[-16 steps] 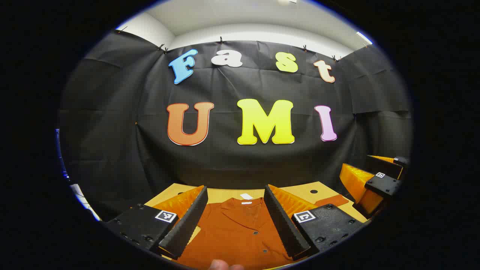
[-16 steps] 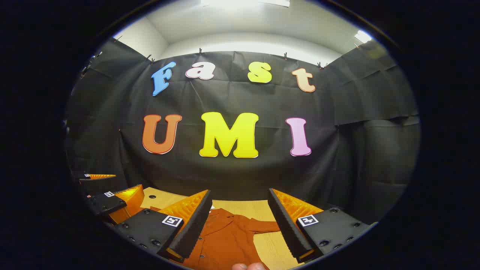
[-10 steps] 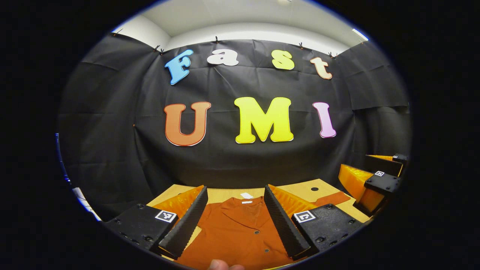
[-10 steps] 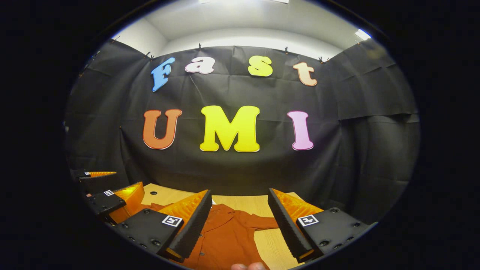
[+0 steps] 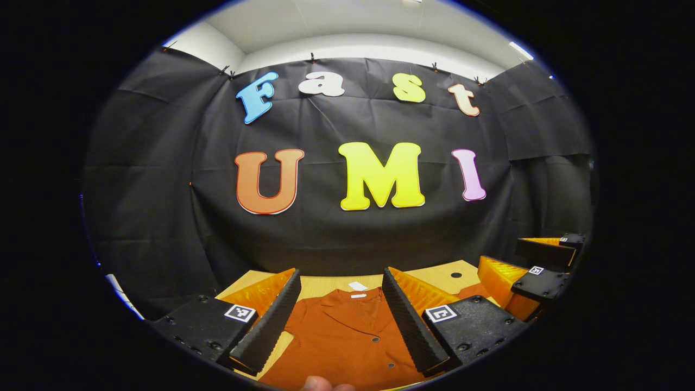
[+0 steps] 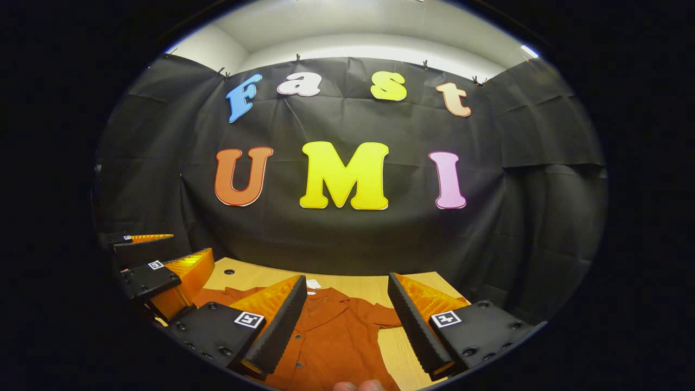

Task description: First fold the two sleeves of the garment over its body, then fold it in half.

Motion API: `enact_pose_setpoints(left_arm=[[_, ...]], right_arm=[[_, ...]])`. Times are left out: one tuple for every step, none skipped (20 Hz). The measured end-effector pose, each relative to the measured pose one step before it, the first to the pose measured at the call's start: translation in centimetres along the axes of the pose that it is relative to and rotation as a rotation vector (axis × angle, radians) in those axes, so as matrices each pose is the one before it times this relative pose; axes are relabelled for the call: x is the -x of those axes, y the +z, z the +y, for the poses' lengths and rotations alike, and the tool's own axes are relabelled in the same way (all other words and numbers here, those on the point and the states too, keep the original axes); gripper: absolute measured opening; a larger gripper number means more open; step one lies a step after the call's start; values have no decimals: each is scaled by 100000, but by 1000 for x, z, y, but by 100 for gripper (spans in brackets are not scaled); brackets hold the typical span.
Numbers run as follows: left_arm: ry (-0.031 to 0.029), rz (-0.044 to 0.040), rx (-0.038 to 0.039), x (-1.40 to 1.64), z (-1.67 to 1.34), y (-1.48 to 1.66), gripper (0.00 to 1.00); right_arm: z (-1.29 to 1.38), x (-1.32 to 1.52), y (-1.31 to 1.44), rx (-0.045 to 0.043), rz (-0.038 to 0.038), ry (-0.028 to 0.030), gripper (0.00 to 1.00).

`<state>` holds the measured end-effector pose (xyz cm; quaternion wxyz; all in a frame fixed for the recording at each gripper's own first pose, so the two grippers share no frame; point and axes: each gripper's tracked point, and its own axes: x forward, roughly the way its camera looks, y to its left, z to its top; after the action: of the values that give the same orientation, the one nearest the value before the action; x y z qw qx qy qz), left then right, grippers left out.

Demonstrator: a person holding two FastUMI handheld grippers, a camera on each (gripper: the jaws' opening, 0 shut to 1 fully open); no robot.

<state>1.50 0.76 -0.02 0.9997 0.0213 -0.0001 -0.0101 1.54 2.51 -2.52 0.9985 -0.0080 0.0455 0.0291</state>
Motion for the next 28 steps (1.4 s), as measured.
enact_pose_setpoints(left_arm=[[28,-37,-14,72,85,9,97],[38,7,204,-42,170,56,97],[178,-205,-277,58,126,117,97],[34,-240,-213,-115,-1,-53,97],[-180,-187,-330,46,167,140,97],[9,56,-256,77,-13,-75,97],[-188,217,-336,10,77,-102,97],[86,262,-281,-16,37,-87,97],[22,-52,-35,-38,130,80,97],[38,-319,57,6,65,85,97],[240,-643,-40,3,99,169,97],[225,-518,-143,101,75,98,97],[-197,-427,-95,33,-66,43,97],[-485,-1,-72,73,-51,57,97],[-286,-2,183,126,-48,-48,97],[-520,10,385,59,-114,-1,97],[-866,321,206,12,-266,-124,97],[-1122,3,901,-157,-640,-429,97],[-29,1995,-297,-176,-535,-734,97],[328,392,-467,-407,-424,-54,97],[421,1265,495,-446,-601,-231,97],[-100,558,1009,-567,-777,-197,97],[152,413,542,-681,-564,-32,97],[630,681,-93,-629,-554,-50,97],[569,511,-712,-592,-550,32,97],[-30,52,-795,-497,-697,65,97],[-359,-171,-765,-662,-962,322,97],[-263,44,-741,-499,-724,16,97]], right_arm=[[161,12,110,673,-439,497,95],[221,-31,60,516,-290,455,95],[168,60,-38,85,87,-4,95],[-42,33,57,-106,9,16,95],[12,-88,100,-379,-283,-14,95],[-160,11,214,-276,-432,-616,95],[-60,-74,137,-722,-510,-431,95],[-44,-31,117,-403,-271,-286,95],[-172,164,137,-307,-562,-821,95],[-181,54,153,-474,-429,-551,95],[14,11,111,-580,-274,-495,95],[-203,197,175,-981,-411,-963,95],[-205,96,53,-615,-414,-906,95],[-191,39,100,-203,-202,-761,95],[-378,148,-15,-81,90,-894,95],[-144,55,-147,-255,319,-314,95],[-345,146,-375,-953,1434,-416,95],[-2297,-1,-820,94,1325,-3210,95],[-1211,-450,-178,888,96,-882,95],[-1635,-984,-79,619,81,-284,95],[-2289,-1469,52,733,429,-1615,95],[-2257,-1329,406,-120,-584,-2267,95],[-1707,-1121,258,-127,-350,-1909,95],[-1838,-1112,-74,380,297,-1973,95],[-1645,-1189,-153,-96,606,-989,95],[-1508,-1271,-490,-228,1244,-414,95],[-2363,-1821,-885,-362,2578,-1078,95],[-1758,-1324,-732,-204,2090,-1204,95]])
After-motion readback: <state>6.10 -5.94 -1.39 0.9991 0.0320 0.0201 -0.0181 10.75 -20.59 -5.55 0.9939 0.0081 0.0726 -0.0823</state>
